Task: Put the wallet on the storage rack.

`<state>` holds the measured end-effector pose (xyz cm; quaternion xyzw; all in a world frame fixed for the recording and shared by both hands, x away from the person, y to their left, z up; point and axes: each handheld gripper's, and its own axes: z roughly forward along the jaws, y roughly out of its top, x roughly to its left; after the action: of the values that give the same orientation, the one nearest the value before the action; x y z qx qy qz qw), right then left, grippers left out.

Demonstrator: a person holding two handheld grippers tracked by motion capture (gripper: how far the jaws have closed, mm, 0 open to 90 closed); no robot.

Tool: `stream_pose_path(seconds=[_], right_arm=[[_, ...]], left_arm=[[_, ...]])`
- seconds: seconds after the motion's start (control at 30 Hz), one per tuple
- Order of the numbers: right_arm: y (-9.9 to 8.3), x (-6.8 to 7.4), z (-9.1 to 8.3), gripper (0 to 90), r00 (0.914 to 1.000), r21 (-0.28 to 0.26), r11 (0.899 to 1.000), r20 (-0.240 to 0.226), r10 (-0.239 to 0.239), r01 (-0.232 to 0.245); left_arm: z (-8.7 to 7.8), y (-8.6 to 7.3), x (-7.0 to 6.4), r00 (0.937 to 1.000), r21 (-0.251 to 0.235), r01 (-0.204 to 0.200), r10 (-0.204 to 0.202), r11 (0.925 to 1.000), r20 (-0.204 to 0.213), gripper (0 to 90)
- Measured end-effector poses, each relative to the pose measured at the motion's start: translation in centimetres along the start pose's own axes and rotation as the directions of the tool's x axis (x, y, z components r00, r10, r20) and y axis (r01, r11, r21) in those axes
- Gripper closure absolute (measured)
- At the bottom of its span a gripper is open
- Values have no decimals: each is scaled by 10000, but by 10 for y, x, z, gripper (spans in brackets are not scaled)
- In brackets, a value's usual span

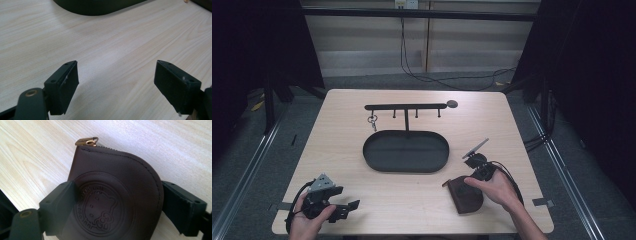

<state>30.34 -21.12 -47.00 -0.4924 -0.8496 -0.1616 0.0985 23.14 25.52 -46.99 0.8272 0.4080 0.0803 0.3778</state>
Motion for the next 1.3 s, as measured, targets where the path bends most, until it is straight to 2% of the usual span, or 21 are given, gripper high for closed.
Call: stream_pose_path(seconds=[0.2,0.23,0.27,0.3,0.33,0.43,0.47,0.73,0.77,0.8,0.83,0.87,0.9,1.07,1.3], right_arm=[[2,4,-2,192,9993,60,9999,338,-137,135],[4,6,-5,290,9985,-5,9998,505,-221,222],[4,6,-5,290,9985,-5,9998,505,-221,222],[5,6,-9,391,9989,-150,9997,426,-203,210],[5,6,-12,434,9994,-405,9989,274,-212,223],[7,6,-13,455,9991,-245,9994,362,-225,234],[7,6,-13,455,9991,-245,9994,362,-225,234],[9,8,-20,557,9983,-414,9987,511,-277,298],[9,8,-22,593,9982,-425,9987,546,-251,275],[10,8,-24,702,9982,-526,9982,538,-270,299],[10,8,-26,730,9976,-681,9970,611,-330,371],[10,8,-26,730,9976,-681,9970,611,-330,371],[11,8,-29,750,9989,-713,9972,421,-196,226],[14,9,-31,768,9988,-664,9973,407,-286,312],[17,15,-42,793,9970,-634,9969,647,-421,462]], left_arm=[[0,0,0,10000,17,-37,37,10000,-30,197],[0,1,0,9999,75,-99,99,9999,-27,197],[0,1,-1,9999,92,-119,119,9999,-26,197],[0,1,-1,9999,59,-145,145,9999,-40,197],[1,1,-2,9999,32,-115,115,9999,-37,197],[0,1,0,9998,120,-188,188,9998,-20,197],[0,1,0,9999,64,-100,99,9999,27,197],[0,0,0,10000,62,-24,24,10000,42,198],[0,0,0,10000,59,-29,29,10000,27,198],[-1,0,0,10000,25,-49,49,10000,10,199],[0,0,1,10000,29,-29,29,10000,62,199],[0,0,1,10000,29,-29,29,10000,62,199],[0,0,2,9999,38,14,-14,10000,129,199],[0,0,2,9998,35,4,-5,10000,183,198],[0,0,2,9999,41,25,-26,10000,150,199]])
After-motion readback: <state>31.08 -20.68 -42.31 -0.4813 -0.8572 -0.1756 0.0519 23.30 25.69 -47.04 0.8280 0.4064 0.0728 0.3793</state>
